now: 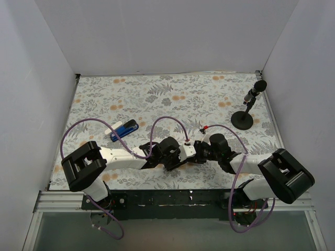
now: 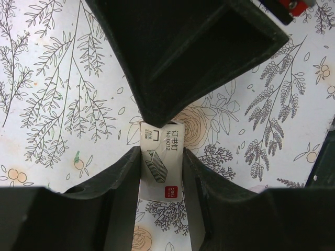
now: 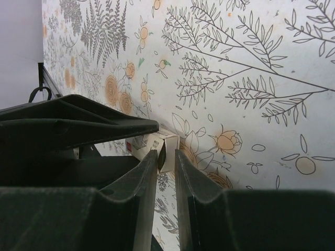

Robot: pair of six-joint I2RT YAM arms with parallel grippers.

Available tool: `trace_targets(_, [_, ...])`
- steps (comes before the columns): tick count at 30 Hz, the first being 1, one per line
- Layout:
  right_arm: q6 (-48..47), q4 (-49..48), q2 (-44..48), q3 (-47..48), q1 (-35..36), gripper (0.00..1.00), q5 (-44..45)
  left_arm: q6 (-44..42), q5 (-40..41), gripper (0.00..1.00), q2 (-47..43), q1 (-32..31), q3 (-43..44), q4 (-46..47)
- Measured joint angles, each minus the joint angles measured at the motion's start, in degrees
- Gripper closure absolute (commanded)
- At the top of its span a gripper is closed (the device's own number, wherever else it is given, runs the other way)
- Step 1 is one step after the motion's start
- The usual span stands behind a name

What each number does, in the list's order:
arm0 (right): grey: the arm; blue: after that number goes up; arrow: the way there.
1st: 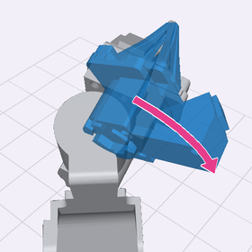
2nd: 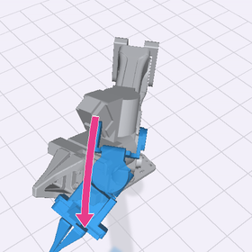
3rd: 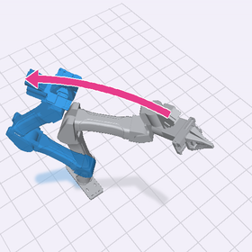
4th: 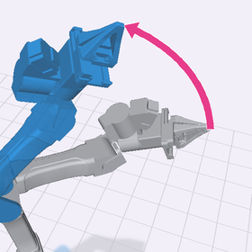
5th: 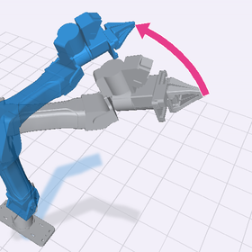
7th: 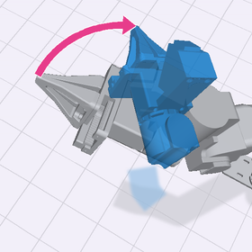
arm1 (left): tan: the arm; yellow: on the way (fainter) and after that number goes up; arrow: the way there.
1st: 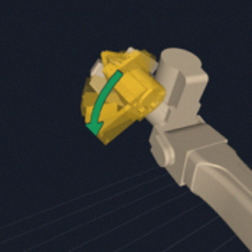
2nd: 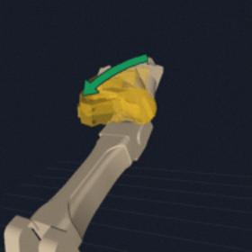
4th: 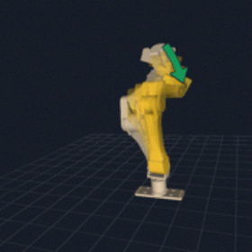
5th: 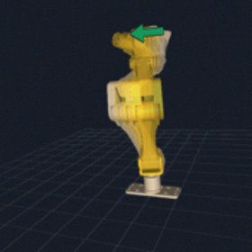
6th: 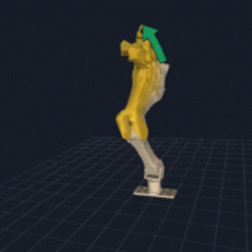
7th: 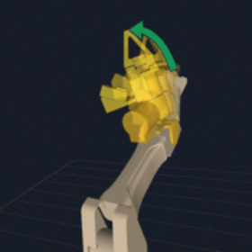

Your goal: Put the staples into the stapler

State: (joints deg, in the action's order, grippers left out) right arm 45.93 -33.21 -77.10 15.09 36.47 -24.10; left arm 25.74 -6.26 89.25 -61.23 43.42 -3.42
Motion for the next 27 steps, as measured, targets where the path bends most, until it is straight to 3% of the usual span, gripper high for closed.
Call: trace_targets(27, [0.22,-1.29,-2.43,-0.37,0.20,0.73,-0.07,0.04,0.04,0.66,-0.55,0.00,-0.74,-0.02])
